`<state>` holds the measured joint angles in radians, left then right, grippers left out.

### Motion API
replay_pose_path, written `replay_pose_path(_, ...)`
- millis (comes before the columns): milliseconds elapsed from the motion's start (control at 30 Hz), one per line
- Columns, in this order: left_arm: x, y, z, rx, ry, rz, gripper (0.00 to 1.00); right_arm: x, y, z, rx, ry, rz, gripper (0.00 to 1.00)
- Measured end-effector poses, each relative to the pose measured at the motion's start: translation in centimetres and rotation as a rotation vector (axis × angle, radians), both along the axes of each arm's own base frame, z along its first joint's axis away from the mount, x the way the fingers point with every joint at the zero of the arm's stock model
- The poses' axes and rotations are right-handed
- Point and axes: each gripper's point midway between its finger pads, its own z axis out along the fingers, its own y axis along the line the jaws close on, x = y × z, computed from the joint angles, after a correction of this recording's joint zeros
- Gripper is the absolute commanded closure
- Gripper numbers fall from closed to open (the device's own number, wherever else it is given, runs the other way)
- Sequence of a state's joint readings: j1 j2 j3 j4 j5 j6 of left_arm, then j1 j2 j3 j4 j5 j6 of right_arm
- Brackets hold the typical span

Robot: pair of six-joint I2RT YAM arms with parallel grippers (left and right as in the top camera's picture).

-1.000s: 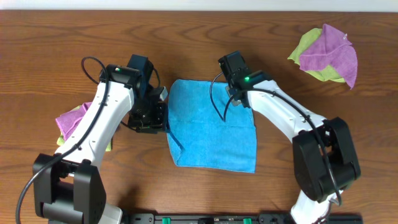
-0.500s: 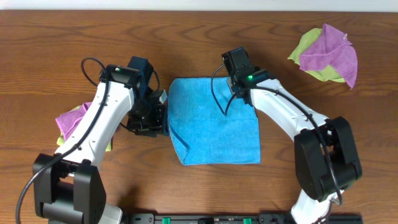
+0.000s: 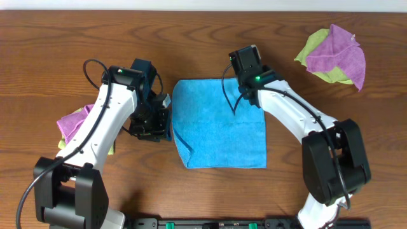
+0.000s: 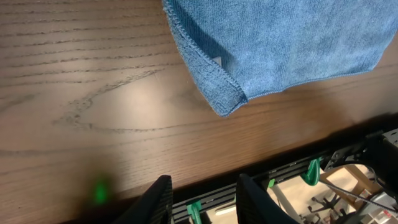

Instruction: Fold the cloth

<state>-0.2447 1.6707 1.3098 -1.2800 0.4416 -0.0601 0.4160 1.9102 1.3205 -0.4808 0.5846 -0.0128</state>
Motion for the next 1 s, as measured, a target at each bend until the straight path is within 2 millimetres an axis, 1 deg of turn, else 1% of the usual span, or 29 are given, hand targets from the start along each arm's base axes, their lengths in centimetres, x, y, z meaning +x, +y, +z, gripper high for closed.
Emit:
replay_pose_path(100,0.0,0.0,0.0,-0.001,-0.002,-0.005,0.66,0.1,-1.0,0.4,-0.036,-0.015,-0.029,0.60)
replay_pose_path(267,0.0,0.0,0.0,-0.002,-0.003,-0.008,0.65,0.1,-1.6,0.6,-0.061,-0.019,-0.045,0.59)
replay_pose_path(333,0.0,0.0,0.0,-0.002,-0.003,-0.008,0.63,-0.3,-1.8,0.4,-0.074,-0.002,-0.047,0.56)
replay_pose_path(433,0.0,0.0,0.0,-0.003,-0.006,-0.013,0.41,-1.6,-2.1,-0.2,-0.100,0.059,-0.045,0.53)
replay_pose_path(467,0.1,0.0,0.0,-0.005,-0.008,-0.011,0.34,-2.0,-2.1,-0.4,-0.106,0.081,-0.043,0.51)
replay_pose_path(533,0.3,-0.3,0.0,-0.018,-0.017,-0.011,0.27,-3.0,-1.8,-0.9,-0.105,0.119,-0.038,0.48)
replay_pose_path(567,0.5,-0.5,0.1,-0.032,-0.025,-0.009,0.25,-3.6,-1.5,-1.2,-0.098,0.141,-0.035,0.45)
replay_pose_path(633,0.9,-1.0,0.1,-0.053,-0.041,-0.010,0.20,-5.0,-0.4,-1.6,-0.061,0.191,-0.023,0.42)
replay_pose_path(700,1.0,-1.4,0.2,-0.069,-0.047,-0.016,0.16,-6.5,0.9,-1.6,0.012,0.231,-0.022,0.41)
replay_pose_path(767,0.7,-1.9,0.2,-0.073,-0.046,-0.033,0.16,-8.2,2.0,-0.8,0.114,0.267,-0.039,0.41)
replay_pose_path(800,0.6,-2.2,0.2,-0.074,-0.047,-0.045,0.15,-8.6,2.3,-0.3,0.154,0.270,-0.050,0.41)
replay_pose_path(900,0.4,-3.4,0.2,-0.076,-0.067,-0.089,0.13,-10.2,3.1,2.5,0.299,0.261,-0.078,0.41)
replay_pose_path(1000,0.3,-4.5,0.1,-0.072,-0.094,-0.133,0.13,-11.4,3.2,4.7,0.379,0.249,-0.085,0.43)
